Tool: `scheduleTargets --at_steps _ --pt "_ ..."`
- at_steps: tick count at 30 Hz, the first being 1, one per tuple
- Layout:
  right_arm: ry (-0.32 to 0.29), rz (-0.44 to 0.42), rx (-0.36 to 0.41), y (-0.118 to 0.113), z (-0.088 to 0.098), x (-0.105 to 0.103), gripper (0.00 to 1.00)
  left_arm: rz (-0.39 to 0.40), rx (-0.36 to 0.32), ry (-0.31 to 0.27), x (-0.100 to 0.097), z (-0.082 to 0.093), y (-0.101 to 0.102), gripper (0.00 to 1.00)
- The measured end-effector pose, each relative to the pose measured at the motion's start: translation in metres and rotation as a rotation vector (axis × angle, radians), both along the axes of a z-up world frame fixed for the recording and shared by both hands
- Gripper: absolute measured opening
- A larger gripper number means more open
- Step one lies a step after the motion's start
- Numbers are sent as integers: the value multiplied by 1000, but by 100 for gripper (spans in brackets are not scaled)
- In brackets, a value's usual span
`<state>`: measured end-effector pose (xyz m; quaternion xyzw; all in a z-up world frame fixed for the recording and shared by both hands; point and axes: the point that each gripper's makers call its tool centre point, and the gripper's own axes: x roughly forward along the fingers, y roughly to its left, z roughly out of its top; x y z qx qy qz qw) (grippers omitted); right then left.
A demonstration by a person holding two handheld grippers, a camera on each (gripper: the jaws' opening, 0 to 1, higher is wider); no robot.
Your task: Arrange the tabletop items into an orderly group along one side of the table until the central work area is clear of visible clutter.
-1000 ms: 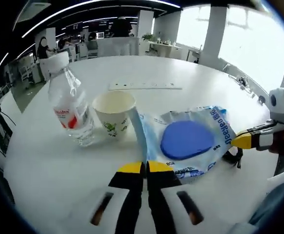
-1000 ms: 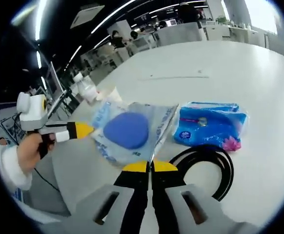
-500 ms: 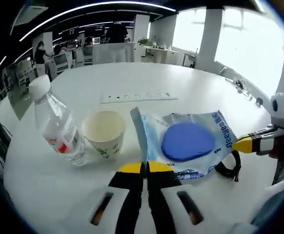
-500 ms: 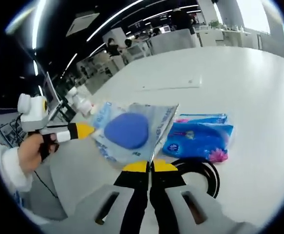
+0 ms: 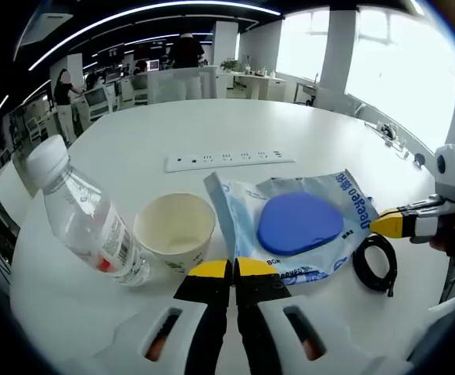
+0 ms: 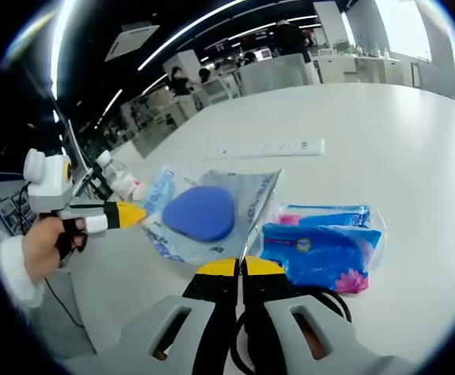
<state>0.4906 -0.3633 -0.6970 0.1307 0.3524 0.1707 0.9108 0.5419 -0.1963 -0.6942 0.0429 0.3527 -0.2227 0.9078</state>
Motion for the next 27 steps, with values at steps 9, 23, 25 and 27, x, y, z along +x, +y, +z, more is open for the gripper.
scheduleTargets --at_steps 9,23,25,27 --pt "14 13 -22 7 -11 8 0 -4 32 10 6 -7 5 0" --pt "77 32 -38 13 -36 10 0 -3 86 52 4 -28 11 0" --pt "87 33 -43 12 -40 10 0 0 89 60 3 -32 11 0" --pt "93 30 -45 11 -42 10 0 4 89 65 3 -35 11 0"
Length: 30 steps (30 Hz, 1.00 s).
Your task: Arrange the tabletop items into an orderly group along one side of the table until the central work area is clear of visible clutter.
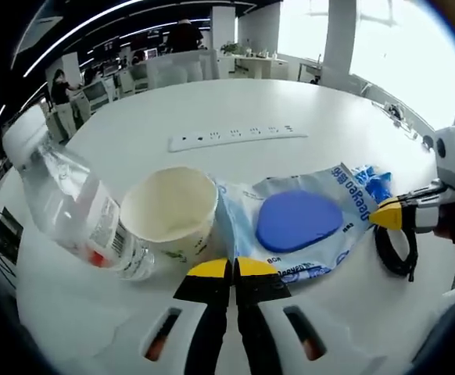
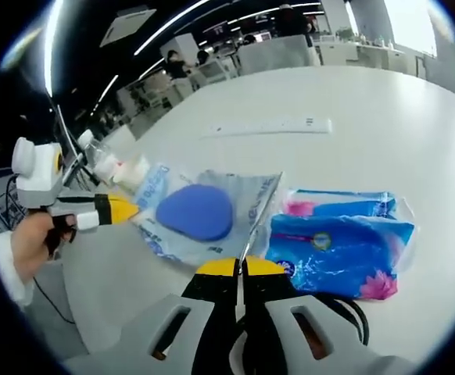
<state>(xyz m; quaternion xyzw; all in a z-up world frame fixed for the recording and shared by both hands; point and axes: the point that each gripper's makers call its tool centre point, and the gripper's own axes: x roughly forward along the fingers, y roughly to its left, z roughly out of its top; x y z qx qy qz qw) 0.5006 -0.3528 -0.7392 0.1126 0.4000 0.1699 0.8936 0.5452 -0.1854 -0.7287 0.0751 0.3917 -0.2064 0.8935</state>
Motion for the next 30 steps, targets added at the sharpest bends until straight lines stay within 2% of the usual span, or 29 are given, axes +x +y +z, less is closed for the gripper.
scheduleTargets --at_steps 14,30 --pt "42 -31 4 -5 -13 0 0 15 -2 23 -1 -12 -1 0" --pt "66 -57 15 -7 -19 0 0 52 -15 43 -4 -22 2 0"
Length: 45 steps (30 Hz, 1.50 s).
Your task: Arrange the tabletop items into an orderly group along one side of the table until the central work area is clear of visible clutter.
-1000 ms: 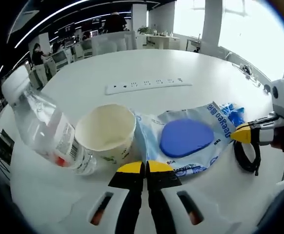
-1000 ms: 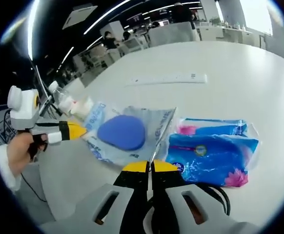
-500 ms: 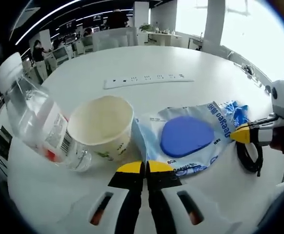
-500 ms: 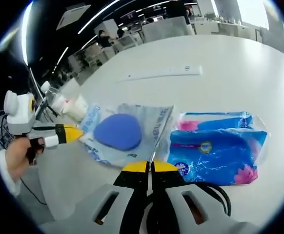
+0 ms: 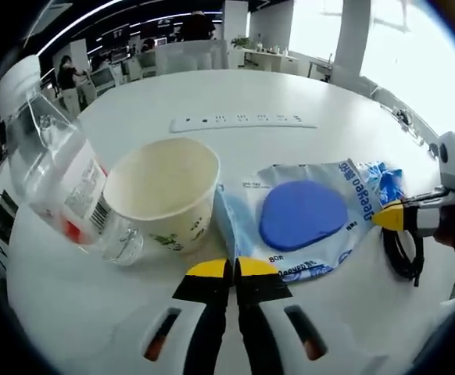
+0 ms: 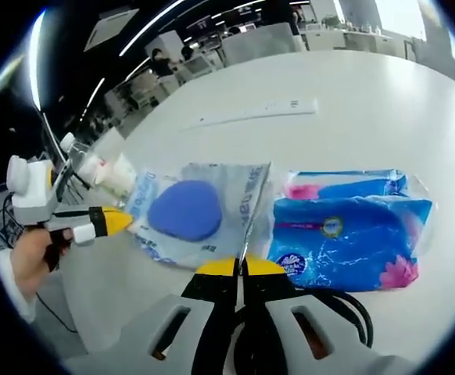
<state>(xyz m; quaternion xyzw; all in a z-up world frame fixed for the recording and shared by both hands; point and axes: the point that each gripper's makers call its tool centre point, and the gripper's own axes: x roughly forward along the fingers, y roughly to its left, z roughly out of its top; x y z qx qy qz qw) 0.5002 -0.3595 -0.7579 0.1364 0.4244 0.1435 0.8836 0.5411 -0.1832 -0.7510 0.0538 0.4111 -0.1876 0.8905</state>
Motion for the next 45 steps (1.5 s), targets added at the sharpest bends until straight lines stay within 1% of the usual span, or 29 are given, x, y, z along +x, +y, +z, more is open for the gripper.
scheduleTargets --at_steps 6,10,12,14,16,18,23,26,28,32,35,42,45 --pt "6 -8 6 0 -1 0 0 6 -7 1 0 0 0 0" --pt "-8 -4 2 1 1 0 1 40 -37 -5 1 3 1 1" --pt "-17 16 -15 3 3 -2 4 47 -30 -22 2 5 4 5" --pt "-27 26 -21 4 5 -2 8 52 -42 -38 3 9 3 9" --pt "-37 24 -29 3 8 -3 11 49 -53 -45 3 14 1 9" --pt "-50 24 -34 3 13 -4 14 46 -48 -59 3 17 1 10" --pt "-76 37 -39 2 22 -9 20 63 -56 -64 -2 20 2 20" --pt "-83 36 -39 1 27 -12 25 74 -73 -71 -7 25 2 23" --pt "-91 34 -36 1 31 -16 27 77 -79 -75 -12 28 2 26" --pt "-104 34 -45 -1 36 -25 34 84 -85 -90 -19 34 5 36" --pt "-115 34 -46 -2 40 -32 39 88 -98 -104 -24 42 7 39" --pt "-135 40 -61 -5 48 -49 43 100 -111 -131 -34 54 14 48" --pt "-139 17 -45 -8 52 -54 44 95 -123 -135 -40 57 13 50"
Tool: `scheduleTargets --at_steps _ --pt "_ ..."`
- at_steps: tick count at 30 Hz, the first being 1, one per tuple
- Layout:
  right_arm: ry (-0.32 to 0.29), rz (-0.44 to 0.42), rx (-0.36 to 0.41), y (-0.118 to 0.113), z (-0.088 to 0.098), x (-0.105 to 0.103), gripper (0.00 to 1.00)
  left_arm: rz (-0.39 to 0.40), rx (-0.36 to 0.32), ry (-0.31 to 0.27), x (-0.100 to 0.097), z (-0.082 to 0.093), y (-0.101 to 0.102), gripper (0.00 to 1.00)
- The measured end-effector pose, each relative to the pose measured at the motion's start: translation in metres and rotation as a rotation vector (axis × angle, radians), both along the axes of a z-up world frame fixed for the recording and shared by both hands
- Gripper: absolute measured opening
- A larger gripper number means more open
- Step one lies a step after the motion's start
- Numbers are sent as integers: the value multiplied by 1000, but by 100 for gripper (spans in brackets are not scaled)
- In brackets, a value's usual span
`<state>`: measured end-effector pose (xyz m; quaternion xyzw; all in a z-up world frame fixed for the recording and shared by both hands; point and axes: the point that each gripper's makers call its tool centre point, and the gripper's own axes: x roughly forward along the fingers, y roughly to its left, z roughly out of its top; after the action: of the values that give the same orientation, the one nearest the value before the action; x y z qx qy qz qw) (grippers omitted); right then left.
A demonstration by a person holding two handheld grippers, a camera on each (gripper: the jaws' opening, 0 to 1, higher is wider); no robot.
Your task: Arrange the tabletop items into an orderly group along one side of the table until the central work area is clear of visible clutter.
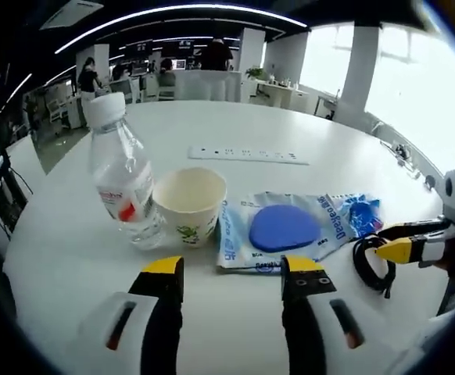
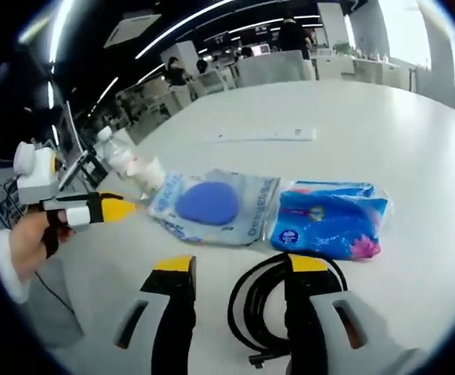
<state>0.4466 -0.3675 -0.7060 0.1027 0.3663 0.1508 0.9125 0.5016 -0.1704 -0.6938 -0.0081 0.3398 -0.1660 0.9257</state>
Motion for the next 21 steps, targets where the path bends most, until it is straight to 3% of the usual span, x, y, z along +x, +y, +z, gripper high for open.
scheduleTargets --at_steps 14,21 --pt "-22 -17 -12 -4 9 -17 45 -30 7 -31 -10 14 3 51" --pt "-39 -5 -27 -9 15 -31 52 -58 -7 -23 -21 13 3 56"
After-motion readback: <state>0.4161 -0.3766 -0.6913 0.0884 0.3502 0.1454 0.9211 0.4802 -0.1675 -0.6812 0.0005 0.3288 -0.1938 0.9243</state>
